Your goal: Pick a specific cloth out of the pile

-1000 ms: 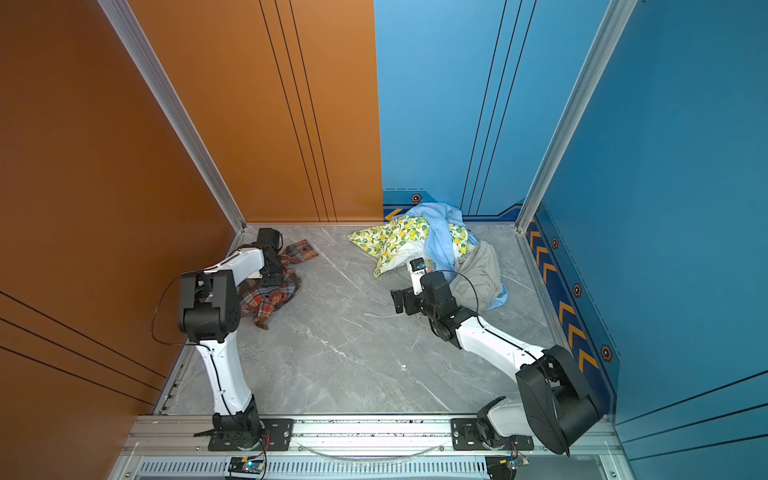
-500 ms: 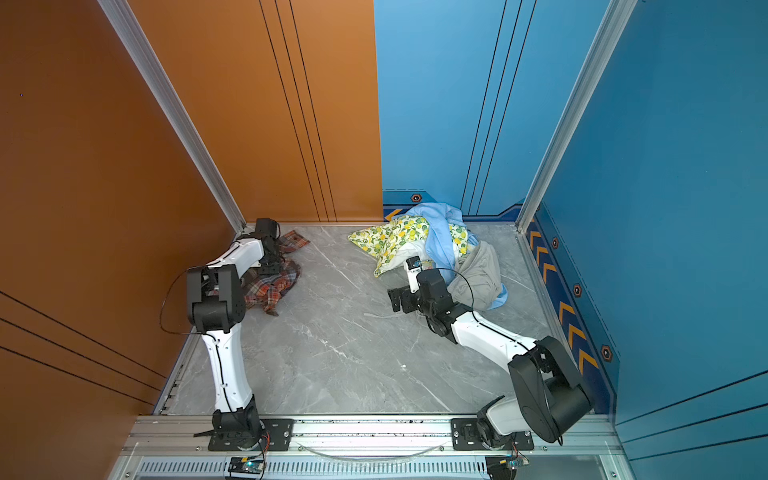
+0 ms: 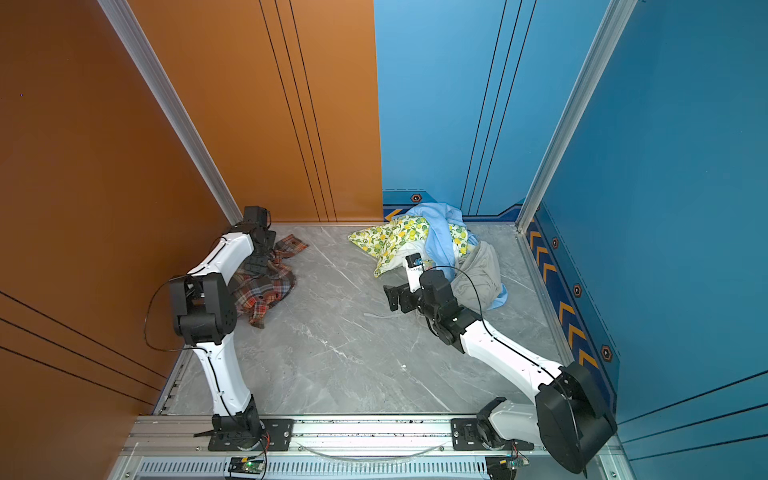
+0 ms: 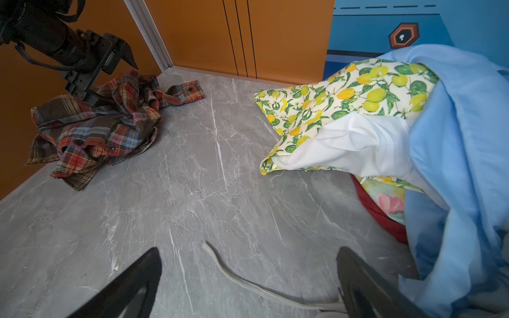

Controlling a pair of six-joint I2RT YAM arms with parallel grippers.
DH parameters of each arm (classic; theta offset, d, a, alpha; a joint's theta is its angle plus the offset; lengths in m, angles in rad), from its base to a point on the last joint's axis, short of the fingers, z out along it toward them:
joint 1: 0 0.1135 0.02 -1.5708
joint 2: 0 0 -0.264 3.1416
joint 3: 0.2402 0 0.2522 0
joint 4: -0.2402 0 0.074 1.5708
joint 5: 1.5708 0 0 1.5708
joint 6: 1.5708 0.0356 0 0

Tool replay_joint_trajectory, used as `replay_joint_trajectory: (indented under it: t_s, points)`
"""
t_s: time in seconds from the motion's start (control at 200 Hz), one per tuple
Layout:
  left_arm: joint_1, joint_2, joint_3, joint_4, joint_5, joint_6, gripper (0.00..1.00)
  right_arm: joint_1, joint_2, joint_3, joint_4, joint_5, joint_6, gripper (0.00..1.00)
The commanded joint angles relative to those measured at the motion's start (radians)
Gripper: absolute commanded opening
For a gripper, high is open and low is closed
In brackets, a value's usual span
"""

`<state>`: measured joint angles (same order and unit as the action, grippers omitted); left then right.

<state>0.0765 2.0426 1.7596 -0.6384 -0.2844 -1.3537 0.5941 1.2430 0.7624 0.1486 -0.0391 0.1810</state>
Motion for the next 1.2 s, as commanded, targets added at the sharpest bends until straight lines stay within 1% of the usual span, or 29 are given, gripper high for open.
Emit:
replay_joint_trajectory:
  t_s: [0.0,0.085,0.205,0.305,0.39,0.42,0.466,0.531,0.611,0.656,0.726,0.811,0.926,0.961,0.986,1.051,1.131,1.196]
  points:
    - [-0.003,-0.044,0.007,-0.044,0.017,0.091,0.98,0.012,-0.041,0.017,-0.060,0.045,0.004,1.00]
    - [-0.010,-0.067,0.012,-0.046,0.036,0.123,0.98,0.016,-0.070,0.014,-0.073,0.056,0.004,1.00]
    - [-0.037,-0.106,0.015,-0.042,0.040,0.219,0.98,0.015,-0.101,0.016,-0.093,0.082,0.003,1.00]
    - [-0.067,-0.131,0.016,-0.016,0.063,0.360,0.98,0.012,-0.120,0.018,-0.109,0.097,-0.007,1.00]
    - [-0.102,-0.178,-0.012,0.026,0.050,0.488,0.98,-0.003,-0.130,0.022,-0.127,0.114,-0.008,1.00]
    - [-0.117,-0.203,-0.039,0.055,0.046,0.530,0.98,-0.012,-0.134,0.026,-0.136,0.120,-0.008,1.00]
    - [-0.135,-0.251,-0.100,0.143,0.060,0.587,0.98,-0.024,-0.138,0.030,-0.150,0.127,-0.013,1.00]
    - [-0.156,-0.323,-0.189,0.262,0.107,0.673,0.98,-0.048,-0.147,0.037,-0.176,0.153,-0.015,1.00]
    - [-0.183,-0.396,-0.269,0.372,0.166,0.801,0.98,-0.090,-0.162,0.036,-0.189,0.153,-0.014,1.00]
    - [-0.201,-0.423,-0.290,0.387,0.187,0.865,0.98,-0.114,-0.174,0.035,-0.190,0.151,-0.013,1.00]
    - [-0.219,-0.453,-0.310,0.391,0.272,0.956,0.98,-0.155,-0.196,0.027,-0.192,0.148,-0.015,1.00]
    - [-0.244,-0.505,-0.353,0.396,0.338,1.055,0.98,-0.201,-0.224,0.016,-0.196,0.146,-0.026,1.00]
    - [-0.289,-0.600,-0.459,0.429,0.334,1.205,0.98,-0.256,-0.277,-0.009,-0.207,0.156,-0.048,1.00]
    - [-0.298,-0.636,-0.507,0.440,0.333,1.234,0.98,-0.269,-0.296,-0.020,-0.204,0.165,-0.055,1.00]
    - [-0.300,-0.662,-0.544,0.487,0.334,1.248,0.98,-0.276,-0.309,-0.030,-0.199,0.173,-0.059,1.00]
    - [-0.295,-0.736,-0.643,0.545,0.325,1.261,0.98,-0.292,-0.340,-0.056,-0.175,0.191,-0.069,1.00]
    - [-0.275,-0.822,-0.782,0.626,0.309,1.270,0.98,-0.307,-0.372,-0.100,-0.123,0.208,-0.080,1.00]
    - [-0.247,-0.879,-0.864,0.670,0.293,1.267,0.98,-0.322,-0.392,-0.140,-0.076,0.217,-0.083,1.00]
